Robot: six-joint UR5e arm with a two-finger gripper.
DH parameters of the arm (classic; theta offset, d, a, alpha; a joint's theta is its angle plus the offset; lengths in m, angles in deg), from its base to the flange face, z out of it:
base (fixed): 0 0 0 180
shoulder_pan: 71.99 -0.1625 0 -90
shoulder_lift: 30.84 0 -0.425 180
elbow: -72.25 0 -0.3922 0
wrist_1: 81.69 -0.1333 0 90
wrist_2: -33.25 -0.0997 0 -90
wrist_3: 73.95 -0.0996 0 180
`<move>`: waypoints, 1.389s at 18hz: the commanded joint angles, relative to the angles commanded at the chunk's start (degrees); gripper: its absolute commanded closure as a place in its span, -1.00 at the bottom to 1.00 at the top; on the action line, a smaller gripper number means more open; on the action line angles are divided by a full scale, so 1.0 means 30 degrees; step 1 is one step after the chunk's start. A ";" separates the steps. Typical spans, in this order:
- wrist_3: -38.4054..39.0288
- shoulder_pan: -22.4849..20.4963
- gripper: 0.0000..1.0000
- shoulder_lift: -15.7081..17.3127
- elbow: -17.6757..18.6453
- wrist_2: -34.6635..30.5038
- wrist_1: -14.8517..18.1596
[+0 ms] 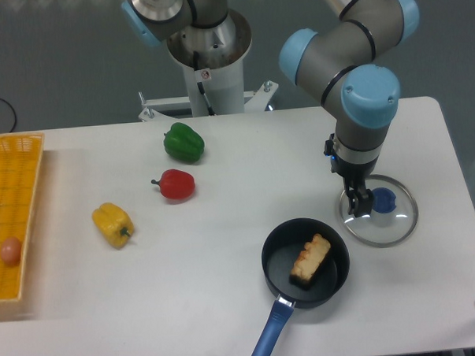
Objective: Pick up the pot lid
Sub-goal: 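Move the gripper over the blue knob of the glass lid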
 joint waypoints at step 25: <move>0.1758 -0.3487 -1.00 -0.0817 0.1612 0.1494 -0.1287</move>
